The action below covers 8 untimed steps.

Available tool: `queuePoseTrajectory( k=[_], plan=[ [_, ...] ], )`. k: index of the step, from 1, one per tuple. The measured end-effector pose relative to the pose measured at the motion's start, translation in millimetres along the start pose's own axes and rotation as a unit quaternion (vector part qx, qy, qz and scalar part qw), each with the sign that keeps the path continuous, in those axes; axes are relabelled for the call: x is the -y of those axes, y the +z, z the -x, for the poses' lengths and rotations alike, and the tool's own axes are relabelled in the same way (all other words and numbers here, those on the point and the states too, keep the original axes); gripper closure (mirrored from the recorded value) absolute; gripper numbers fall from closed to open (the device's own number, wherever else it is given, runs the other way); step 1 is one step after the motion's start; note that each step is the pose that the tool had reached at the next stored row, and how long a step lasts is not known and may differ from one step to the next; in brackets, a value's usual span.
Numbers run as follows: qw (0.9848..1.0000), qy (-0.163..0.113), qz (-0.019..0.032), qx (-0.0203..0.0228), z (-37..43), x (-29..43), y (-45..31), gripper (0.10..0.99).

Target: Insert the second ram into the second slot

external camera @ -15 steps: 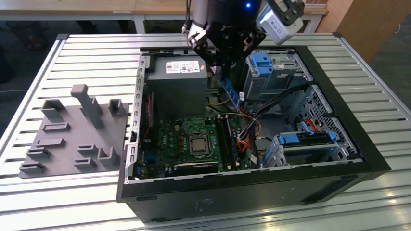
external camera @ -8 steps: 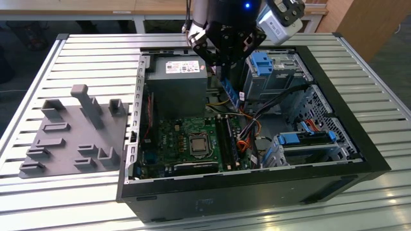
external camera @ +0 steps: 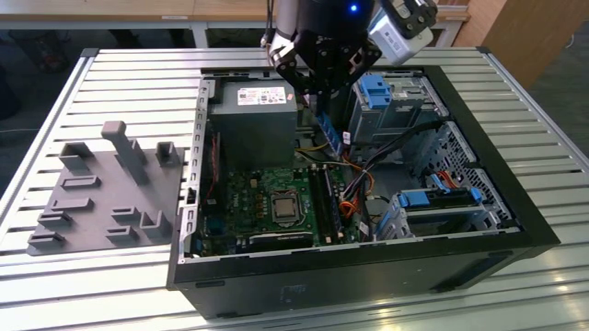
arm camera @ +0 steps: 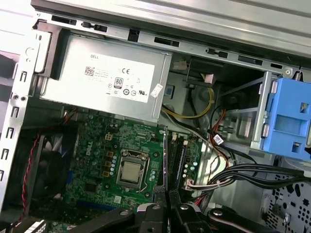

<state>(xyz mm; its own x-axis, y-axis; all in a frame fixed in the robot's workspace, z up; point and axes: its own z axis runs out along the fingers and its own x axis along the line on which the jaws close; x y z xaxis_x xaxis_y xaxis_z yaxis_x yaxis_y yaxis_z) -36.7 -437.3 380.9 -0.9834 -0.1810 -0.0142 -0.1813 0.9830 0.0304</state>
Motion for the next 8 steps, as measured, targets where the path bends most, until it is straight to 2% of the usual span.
queuePoseTrajectory(
  k=[8],
  plan=[
    [0.9998, 0.02, -0.0015, 0.0004, 0.0, 0.0, 0.4, 0.949]
  ],
)
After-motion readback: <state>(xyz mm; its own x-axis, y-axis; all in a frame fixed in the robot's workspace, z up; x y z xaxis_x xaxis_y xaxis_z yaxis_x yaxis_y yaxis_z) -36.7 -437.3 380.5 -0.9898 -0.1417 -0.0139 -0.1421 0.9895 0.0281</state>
